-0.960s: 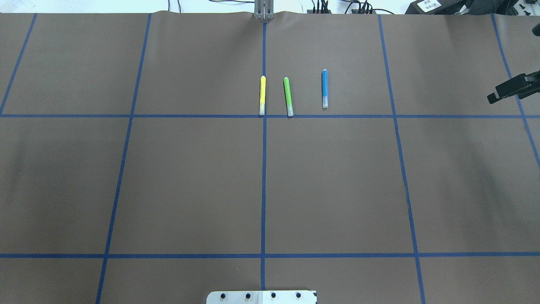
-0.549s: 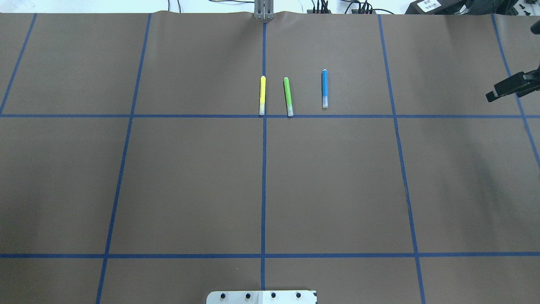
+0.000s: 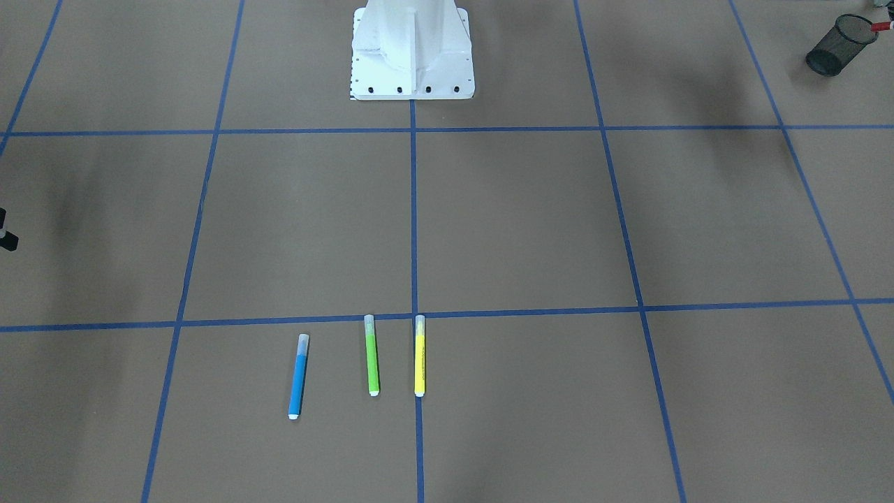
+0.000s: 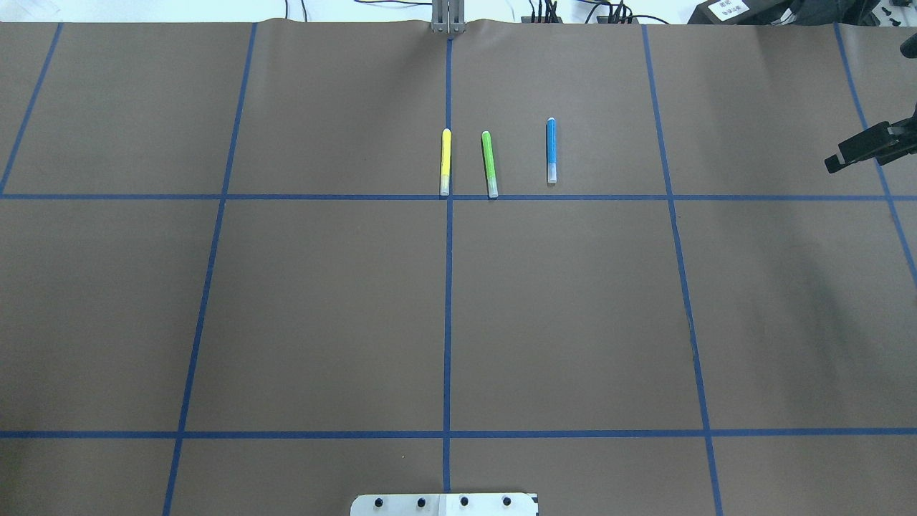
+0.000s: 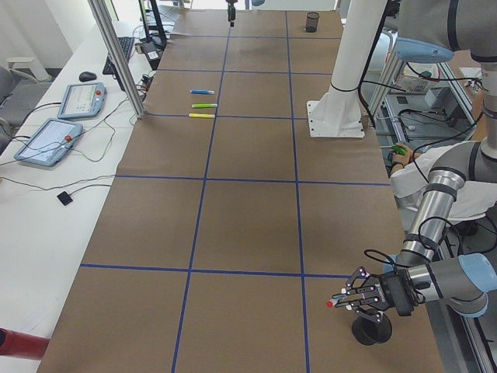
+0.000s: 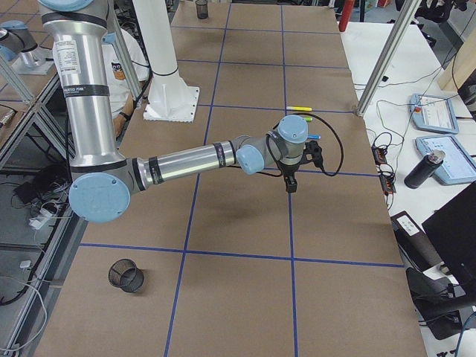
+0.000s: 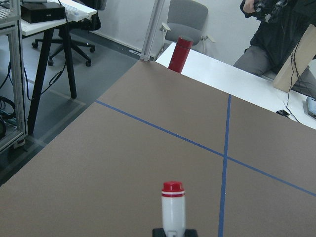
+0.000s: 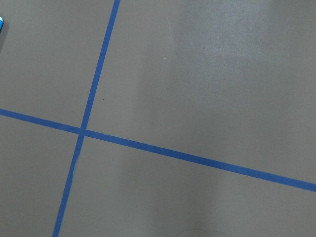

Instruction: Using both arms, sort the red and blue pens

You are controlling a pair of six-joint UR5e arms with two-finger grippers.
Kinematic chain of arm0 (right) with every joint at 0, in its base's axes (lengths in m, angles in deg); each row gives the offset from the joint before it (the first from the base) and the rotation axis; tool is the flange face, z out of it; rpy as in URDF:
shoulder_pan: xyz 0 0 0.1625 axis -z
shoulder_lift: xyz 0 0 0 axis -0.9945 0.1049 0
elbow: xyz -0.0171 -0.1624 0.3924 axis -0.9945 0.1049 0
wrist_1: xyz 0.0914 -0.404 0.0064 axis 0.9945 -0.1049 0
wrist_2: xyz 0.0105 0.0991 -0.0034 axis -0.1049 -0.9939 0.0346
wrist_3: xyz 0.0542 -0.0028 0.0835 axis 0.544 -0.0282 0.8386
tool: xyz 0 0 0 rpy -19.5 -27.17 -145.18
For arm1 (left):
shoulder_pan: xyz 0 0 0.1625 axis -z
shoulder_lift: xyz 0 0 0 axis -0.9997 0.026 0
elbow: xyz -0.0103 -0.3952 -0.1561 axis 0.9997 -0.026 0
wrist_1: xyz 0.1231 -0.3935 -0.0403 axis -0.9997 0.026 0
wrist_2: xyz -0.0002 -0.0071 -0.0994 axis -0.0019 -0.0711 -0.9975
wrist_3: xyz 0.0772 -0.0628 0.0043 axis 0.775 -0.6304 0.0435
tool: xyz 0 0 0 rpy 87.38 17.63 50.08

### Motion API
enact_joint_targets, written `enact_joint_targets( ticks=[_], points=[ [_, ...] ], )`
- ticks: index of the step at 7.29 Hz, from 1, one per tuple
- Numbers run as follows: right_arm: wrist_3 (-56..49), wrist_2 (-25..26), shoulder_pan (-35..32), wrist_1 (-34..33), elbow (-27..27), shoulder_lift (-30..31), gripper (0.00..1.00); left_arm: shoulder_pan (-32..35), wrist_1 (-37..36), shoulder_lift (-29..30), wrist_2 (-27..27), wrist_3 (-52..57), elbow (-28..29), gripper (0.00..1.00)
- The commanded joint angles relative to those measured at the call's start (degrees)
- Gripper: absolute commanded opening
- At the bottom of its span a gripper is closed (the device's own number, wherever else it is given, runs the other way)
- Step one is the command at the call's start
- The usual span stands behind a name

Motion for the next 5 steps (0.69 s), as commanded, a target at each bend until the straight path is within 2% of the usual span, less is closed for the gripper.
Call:
enact_joint_targets(
  ticks=[1,5],
  points=[
    [0.0,0.0,0.0,0.0,0.2,0.0,1.0,5.31,-1.39,-0.04,0.59,3.01,1.82,0.0],
    [0.0,0.0,0.0,0.0,0.03,-0.09,1.0,10.16,-4.03,-1.26,5.6,9.35,4.91,0.0]
  ],
)
